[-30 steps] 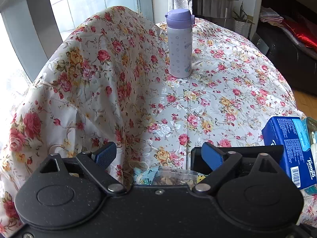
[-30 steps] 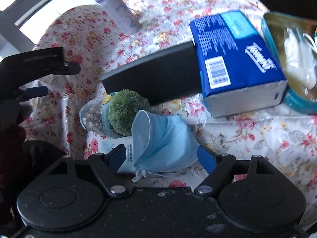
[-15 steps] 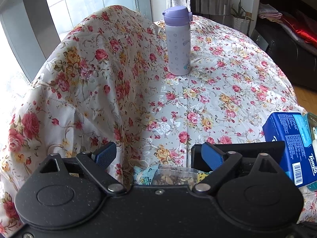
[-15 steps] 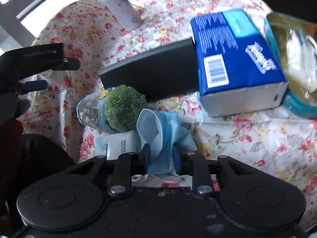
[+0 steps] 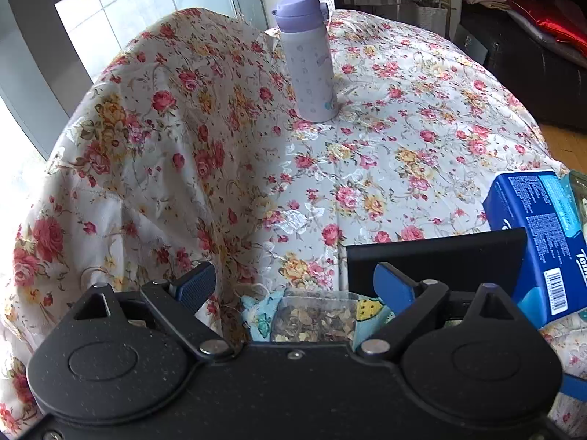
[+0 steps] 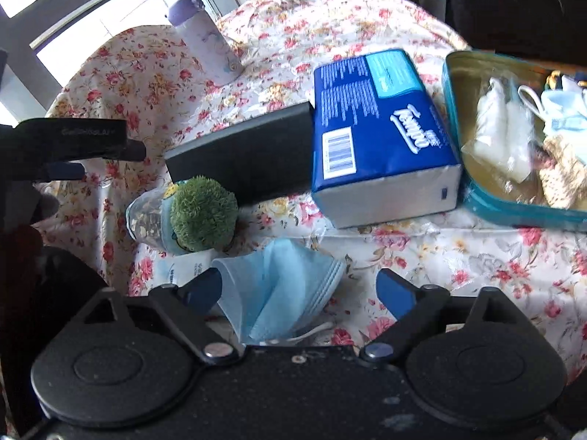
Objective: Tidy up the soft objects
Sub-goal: 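Grasp the blue face mask with the right gripper while the left tool approaches the green curly ball, then grasp the green curly ball with the left gripper while the right gripper holds the mask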
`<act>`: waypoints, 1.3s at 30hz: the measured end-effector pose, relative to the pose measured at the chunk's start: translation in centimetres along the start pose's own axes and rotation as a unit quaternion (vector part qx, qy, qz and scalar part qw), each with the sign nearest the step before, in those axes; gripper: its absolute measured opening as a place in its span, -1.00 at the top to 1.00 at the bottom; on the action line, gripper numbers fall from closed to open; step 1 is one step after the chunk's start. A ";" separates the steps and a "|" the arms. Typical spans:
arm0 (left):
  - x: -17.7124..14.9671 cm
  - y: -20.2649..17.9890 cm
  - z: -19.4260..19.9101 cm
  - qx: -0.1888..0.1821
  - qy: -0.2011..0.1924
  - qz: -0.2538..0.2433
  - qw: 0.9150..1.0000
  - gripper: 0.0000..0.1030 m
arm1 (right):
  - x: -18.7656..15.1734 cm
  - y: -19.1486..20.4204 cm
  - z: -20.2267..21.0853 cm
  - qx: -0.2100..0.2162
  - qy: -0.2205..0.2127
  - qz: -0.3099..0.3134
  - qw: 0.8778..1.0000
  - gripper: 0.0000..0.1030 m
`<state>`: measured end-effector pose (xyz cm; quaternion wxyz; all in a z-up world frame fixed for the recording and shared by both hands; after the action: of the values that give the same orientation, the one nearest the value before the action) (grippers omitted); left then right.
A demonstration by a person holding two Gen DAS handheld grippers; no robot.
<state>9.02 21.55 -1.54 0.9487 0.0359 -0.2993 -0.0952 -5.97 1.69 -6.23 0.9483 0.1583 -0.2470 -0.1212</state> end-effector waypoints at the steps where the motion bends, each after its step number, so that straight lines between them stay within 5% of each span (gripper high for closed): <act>1: 0.0 0.0 -0.1 -0.005 0.004 0.000 1.000 -0.76 | 0.0 0.0 -0.4 0.003 0.007 -0.002 1.000 -0.81; 6: -0.3 -0.7 -0.3 -0.011 0.015 -0.008 1.000 -0.76 | -0.3 1.1 -2.0 -0.005 0.016 0.030 0.999 -0.74; 8: -0.4 -1.0 -0.4 -0.018 0.021 -0.009 1.000 -0.76 | -0.7 1.8 -2.2 -0.014 0.012 0.058 0.998 -0.53; 10: -0.6 -1.2 -0.5 -0.028 0.029 -0.009 0.999 -0.76 | -1.1 2.1 -2.5 -0.020 0.018 0.078 0.997 0.13; 13: -0.8 -1.6 -0.6 -0.041 0.039 -0.010 0.998 -0.76 | -1.3 1.6 -2.0 -0.018 0.009 0.080 0.997 0.44; 25: -2.9 -5.6 -2.3 -0.119 0.099 0.007 0.988 -0.74 | -1.0 -1.2 2.5 -0.029 -0.045 0.071 0.996 0.47; 29: -3.5 -6.8 -2.6 -0.094 0.101 -0.006 0.990 -0.74 | -1.0 -1.3 2.2 -0.033 -0.043 0.070 0.996 0.47; 39: -3.5 -6.1 -3.7 -0.098 0.128 0.024 0.987 -0.69 | -1.2 -0.8 1.7 -0.035 -0.040 0.078 0.995 0.47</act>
<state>7.41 16.32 -7.32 0.9801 -0.0528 -0.1658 -0.0960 -7.97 0.92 -5.64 0.9492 0.0999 -0.2921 -0.0615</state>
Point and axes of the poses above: each gripper's, at about its wrist camera, not at the fingertips, and z roughly against the way its jaws point, y to its left, x to its top, the point moved 1 cm from there along -z, roughly the way its jaws point, and after that the axes turned 2 degrees about -x, right-handed, at the moved point
